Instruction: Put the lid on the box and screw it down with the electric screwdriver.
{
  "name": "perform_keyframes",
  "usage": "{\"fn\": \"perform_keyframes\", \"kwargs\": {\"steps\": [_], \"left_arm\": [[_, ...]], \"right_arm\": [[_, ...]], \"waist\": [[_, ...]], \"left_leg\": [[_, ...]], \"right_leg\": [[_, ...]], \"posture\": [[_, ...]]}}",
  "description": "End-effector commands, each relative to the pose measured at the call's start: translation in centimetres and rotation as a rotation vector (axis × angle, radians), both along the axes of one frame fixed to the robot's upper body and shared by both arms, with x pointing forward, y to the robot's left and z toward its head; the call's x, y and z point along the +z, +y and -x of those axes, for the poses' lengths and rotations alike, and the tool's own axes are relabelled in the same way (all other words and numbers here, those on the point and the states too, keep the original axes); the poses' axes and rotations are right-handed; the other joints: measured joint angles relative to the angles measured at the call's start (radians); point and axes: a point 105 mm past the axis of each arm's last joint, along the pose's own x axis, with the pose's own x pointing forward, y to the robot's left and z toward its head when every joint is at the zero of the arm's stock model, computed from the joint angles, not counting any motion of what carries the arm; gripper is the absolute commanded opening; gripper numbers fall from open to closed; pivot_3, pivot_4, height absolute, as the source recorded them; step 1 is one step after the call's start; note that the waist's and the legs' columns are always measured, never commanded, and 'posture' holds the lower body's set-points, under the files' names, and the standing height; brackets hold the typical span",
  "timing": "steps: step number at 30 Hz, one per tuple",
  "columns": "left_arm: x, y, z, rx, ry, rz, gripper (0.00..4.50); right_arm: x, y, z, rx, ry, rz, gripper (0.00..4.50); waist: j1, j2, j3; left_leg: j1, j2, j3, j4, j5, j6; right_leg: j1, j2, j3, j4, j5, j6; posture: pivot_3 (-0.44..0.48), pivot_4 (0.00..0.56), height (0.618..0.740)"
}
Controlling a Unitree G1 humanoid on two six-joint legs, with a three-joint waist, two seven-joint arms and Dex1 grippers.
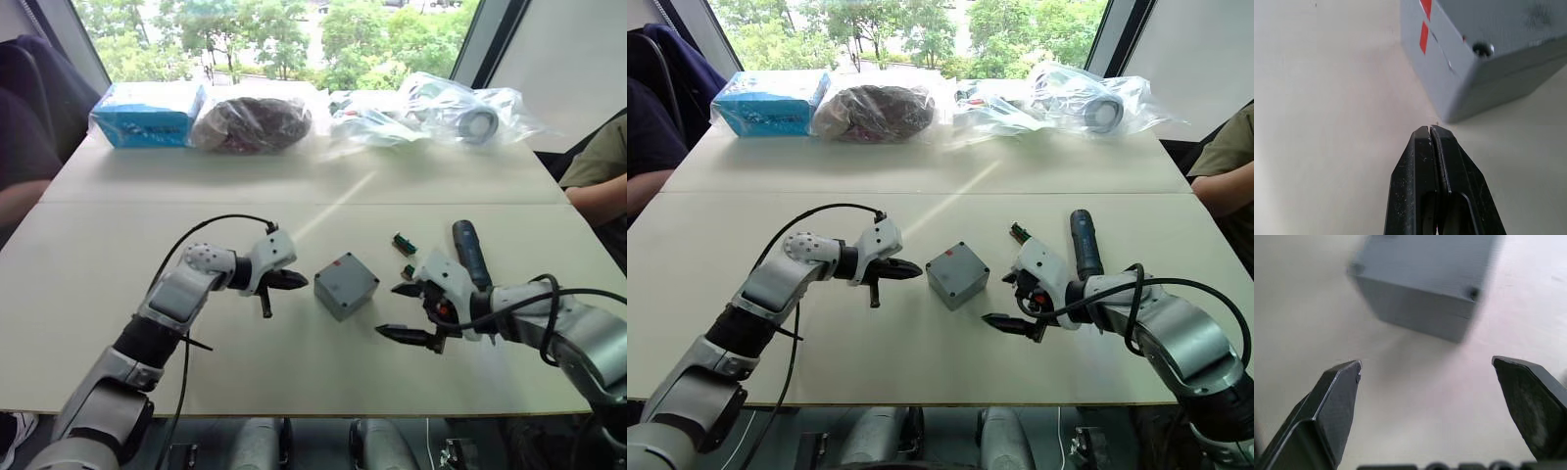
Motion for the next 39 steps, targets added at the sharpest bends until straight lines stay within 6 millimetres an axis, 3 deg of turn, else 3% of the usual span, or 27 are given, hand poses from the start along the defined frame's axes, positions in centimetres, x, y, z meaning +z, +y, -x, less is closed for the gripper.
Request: {"fn": "perform_keyframes", "kwargs": {"steps": [1, 8, 17, 31, 37, 39], "left_arm": [[0.7, -0.3, 1.1, -0.051, -0.006, 0.015, 0.00], [0.9, -2.5, 1.8, -0.093, -0.011, 0.045, 0.00], [1.6, -3.1, 0.9, -0.063, -0.048, 0.072, 0.00], [2.0, -3.0, 0.7, -0.072, -0.052, 0.081, 0.00], [4.3, -1.2, 0.4, -0.059, -0.058, 0.101, 0.00], [6.0, -1.0, 0.0, -0.053, -0.073, 0.147, 0.00]], "right_arm": [[0.7, 0.8, -0.9, 0.055, -0.063, -0.011, 4.43], [0.2, 2.9, -0.1, 0.165, -0.038, -0.032, 4.43], [0.1, 4.3, 2.1, 0.224, 0.025, -0.080, 4.43], [0.4, 3.9, 2.1, 0.186, 0.021, -0.077, 4.43], [5.0, 0.6, -0.3, 0.076, -0.088, -0.121, 4.43], [6.5, -0.7, -1.8, 0.028, -0.139, -0.129, 4.43]], "waist": [[-0.003, 0.000, 0.000], [-0.001, 0.000, 0.000], [-0.001, 0.000, 0.000], [-0.002, 0.000, 0.000], [-0.003, 0.000, 0.000], [-0.003, 0.000, 0.000]], "left_leg": [[0.000, 0.000, 0.000, 0.000, 0.000, 0.000], [0.000, 0.000, 0.000, 0.001, 0.001, -0.002], [0.000, 0.000, 0.000, 0.001, 0.001, -0.001], [0.000, 0.000, 0.000, 0.001, 0.001, -0.001], [0.000, 0.000, 0.000, 0.001, 0.001, -0.001], [0.001, 0.000, 0.000, 0.001, 0.001, -0.001]], "right_leg": [[0.000, 0.000, 0.000, 0.000, 0.000, 0.000], [0.000, 0.000, 0.000, 0.000, 0.000, 0.000], [0.000, 0.000, 0.000, 0.001, 0.000, 0.000], [0.000, 0.000, 0.000, 0.002, 0.000, 0.000], [-0.001, 0.000, 0.000, 0.002, 0.000, 0.000], [-0.001, 0.000, 0.000, 0.003, 0.000, 0.000]], "posture": [[0.000, 0.150, 0.740], [0.000, 0.150, 0.740], [0.000, 0.150, 0.740], [0.000, 0.150, 0.740], [0.000, 0.150, 0.740], [0.000, 0.150, 0.740]]}}
